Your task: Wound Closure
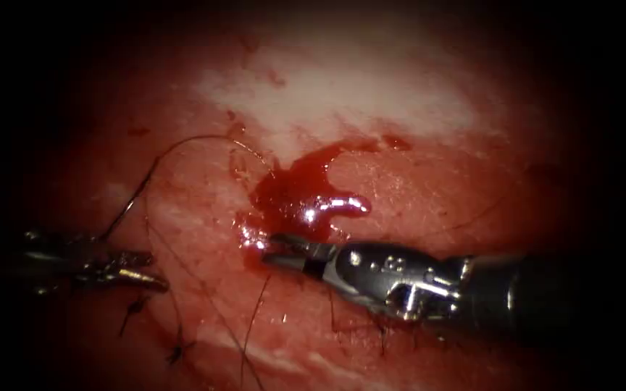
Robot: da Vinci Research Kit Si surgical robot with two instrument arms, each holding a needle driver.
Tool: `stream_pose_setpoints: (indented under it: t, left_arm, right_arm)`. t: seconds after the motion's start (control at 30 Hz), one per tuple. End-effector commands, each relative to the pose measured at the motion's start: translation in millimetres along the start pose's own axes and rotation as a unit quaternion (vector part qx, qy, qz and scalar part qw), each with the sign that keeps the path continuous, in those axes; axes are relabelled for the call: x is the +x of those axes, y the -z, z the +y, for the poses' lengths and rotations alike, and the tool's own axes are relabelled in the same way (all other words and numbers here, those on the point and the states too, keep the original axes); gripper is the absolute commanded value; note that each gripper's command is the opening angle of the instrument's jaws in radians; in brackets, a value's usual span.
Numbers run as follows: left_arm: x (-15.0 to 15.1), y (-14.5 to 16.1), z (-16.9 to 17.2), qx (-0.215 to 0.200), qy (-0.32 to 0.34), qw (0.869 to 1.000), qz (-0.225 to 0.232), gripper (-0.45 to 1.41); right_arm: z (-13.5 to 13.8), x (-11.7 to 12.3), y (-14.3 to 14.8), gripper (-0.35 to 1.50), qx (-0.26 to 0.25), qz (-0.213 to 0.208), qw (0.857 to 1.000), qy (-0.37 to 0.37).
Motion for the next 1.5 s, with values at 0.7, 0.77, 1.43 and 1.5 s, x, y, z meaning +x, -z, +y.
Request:
stream_pose_setpoints:
  t: [0.7, 0.77, 1.43, 1.5]
  left_arm:
    - [1.2, 0.2, 2.4, -0.026, -0.13, 0.991, -0.018, -0.45]
    - [2.1, 0.4, 3.8, -0.021, -0.169, 0.985, -0.011, -0.45]
    - [7.3, -5.5, 10.2, 0.051, -0.504, 0.862, 0.005, -0.45]
    - [7.5, -6.5, 10.0, 0.057, -0.507, 0.86, -0.001, -0.45]
  right_arm:
    - [0.2, 0.0, -0.6, 0.1, 0.0, -0.002, 1.0, -0.003]
    - [0.7, 0.4, -0.5, 0.05, 0.0, -0.004, 1.0, -0.005]
    - [8.2, 3.3, -5.8, -0.35, 0.077, 0.005, 0.997, -0.031]
    - [8.1, 3.8, -6.5, -0.35, 0.087, 0.007, 0.996, -0.03]
